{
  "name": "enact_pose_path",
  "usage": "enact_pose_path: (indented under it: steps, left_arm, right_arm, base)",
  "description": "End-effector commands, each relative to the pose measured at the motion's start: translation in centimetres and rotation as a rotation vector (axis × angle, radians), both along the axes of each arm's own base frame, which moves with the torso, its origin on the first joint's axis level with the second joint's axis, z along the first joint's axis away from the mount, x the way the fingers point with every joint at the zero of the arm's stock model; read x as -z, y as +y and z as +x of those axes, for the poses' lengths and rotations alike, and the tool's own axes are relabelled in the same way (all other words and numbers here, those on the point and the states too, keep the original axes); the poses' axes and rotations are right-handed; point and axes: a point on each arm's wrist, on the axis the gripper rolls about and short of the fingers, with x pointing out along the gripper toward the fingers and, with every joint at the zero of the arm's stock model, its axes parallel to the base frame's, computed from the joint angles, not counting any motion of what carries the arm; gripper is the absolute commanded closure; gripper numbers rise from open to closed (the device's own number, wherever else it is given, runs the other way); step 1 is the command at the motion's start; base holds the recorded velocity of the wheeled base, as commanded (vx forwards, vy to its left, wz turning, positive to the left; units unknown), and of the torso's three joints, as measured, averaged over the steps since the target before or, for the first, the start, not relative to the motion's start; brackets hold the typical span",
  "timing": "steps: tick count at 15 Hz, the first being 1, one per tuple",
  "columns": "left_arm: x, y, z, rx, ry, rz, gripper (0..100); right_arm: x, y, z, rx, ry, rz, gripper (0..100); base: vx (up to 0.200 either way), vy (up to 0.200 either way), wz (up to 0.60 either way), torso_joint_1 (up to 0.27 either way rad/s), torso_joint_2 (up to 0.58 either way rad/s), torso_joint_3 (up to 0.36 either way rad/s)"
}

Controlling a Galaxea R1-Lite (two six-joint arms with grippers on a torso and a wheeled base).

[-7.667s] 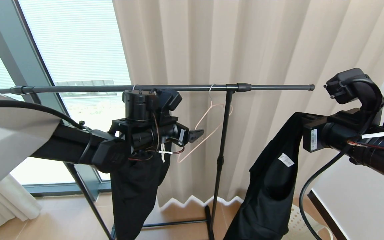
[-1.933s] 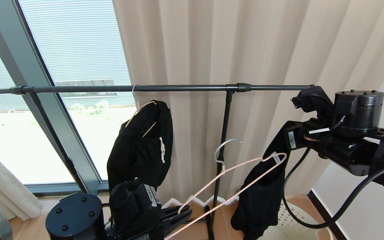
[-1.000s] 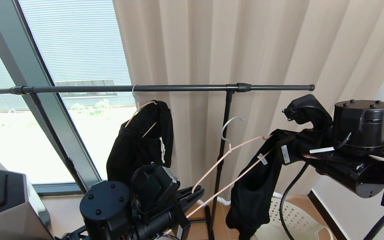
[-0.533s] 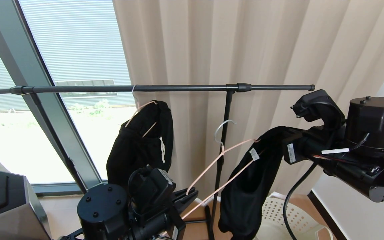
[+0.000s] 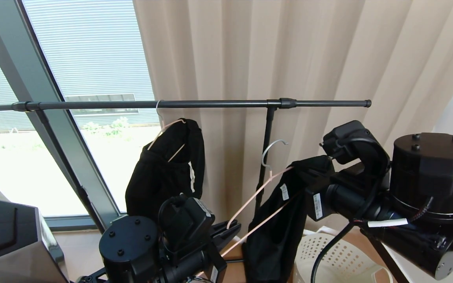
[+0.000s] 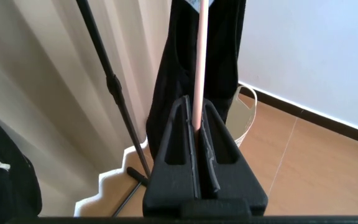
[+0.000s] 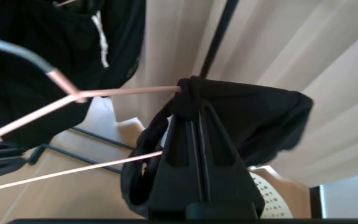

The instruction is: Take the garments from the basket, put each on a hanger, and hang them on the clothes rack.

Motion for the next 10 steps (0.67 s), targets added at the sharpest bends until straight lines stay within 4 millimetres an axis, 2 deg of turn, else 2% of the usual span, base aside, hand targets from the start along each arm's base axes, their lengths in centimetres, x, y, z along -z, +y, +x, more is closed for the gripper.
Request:
enact_pose_path:
  steps: [1, 6, 10]
  left_arm:
    - [0.02, -0.06, 0.03, 0.001, -0.001, -0.001, 100]
    - [-0.05, 0.10, -0.13, 0.003, -0.004, -0.004, 100]
    - [0.16, 0.54, -0.55, 0.006, -0.003, -0.005, 100]
  right_arm:
    - [0.11, 1.20, -1.17, -0.058, 0.009, 0.016, 100]
    - [-0.09, 1.37, -1.52, -0.062, 0.002, 0.021, 100]
    - [-0.61, 0.74, -1.54, -0.039, -0.014, 0.034, 100]
  base:
    - [0.000, 0.000, 0.00, 0.000, 0.00, 0.000]
    - [0.000, 0.000, 0.00, 0.000, 0.00, 0.000]
    - [0.000, 0.000, 0.00, 0.000, 0.00, 0.000]
